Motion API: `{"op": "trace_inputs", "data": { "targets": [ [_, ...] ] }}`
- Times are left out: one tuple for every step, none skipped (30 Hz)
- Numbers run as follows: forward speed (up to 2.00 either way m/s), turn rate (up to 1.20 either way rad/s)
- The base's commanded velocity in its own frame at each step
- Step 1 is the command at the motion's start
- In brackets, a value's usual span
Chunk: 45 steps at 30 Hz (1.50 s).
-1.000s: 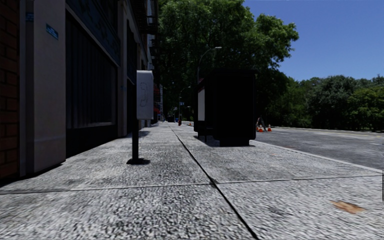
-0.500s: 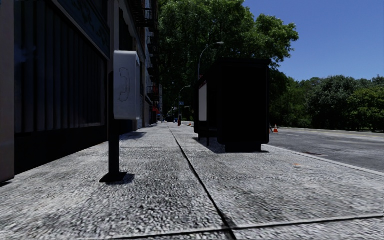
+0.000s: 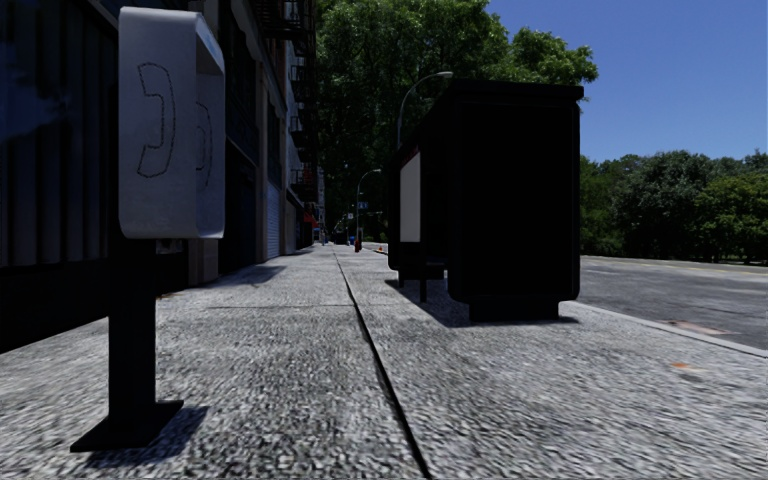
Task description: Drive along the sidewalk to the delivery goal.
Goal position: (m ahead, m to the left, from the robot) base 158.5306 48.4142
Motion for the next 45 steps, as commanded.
{"op": "trace_inputs", "data": {
  "targets": [
    [2.00, 0.00],
    [2.00, 0.00],
    [2.00, 0.00],
    [2.00, 0.00],
    [2.00, 0.00],
    [2.00, 0.00],
    [2.00, 0.00],
    [2.00, 0.15],
    [2.00, 0.15],
    [2.00, 0.26],
    [2.00, 0.31],
    [2.00, 0.35],
    [2.00, 0.35],
    [2.00, 0.37],
    [2.00, 0.37],
    [2.00, 0.37],
    [2.00, 0.37],
    [2.00, 0.37],
    [2.00, 0.37],
    [2.00, 0.37],
    [2.00, 0.37],
    [2.00, 0.37],
    [2.00, 0.37],
    [2.00, 0.37],
    [2.00, 0.37],
    [2.00, 0.37],
    [2.00, 0.37],
    [2.00, 0.32],
    [2.00, 0.19],
    [2.00, 0.00],
    [2.00, 0.00],
    [2.00, 0.00],
    [2.00, 0.00],
    [2.00, 0.00],
    [2.00, 0.00],
    [2.00, 0.00],
    [2.00, 0.00],
    [2.00, 0.00],
    [2.00, 0.00],
    [2.00, 0.00],
    [2.00, 0.00],
    [2.00, 0.00],
    [2.00, 0.00],
    [2.00, 0.00],
    [2.00, 0.00]
  ]
}}
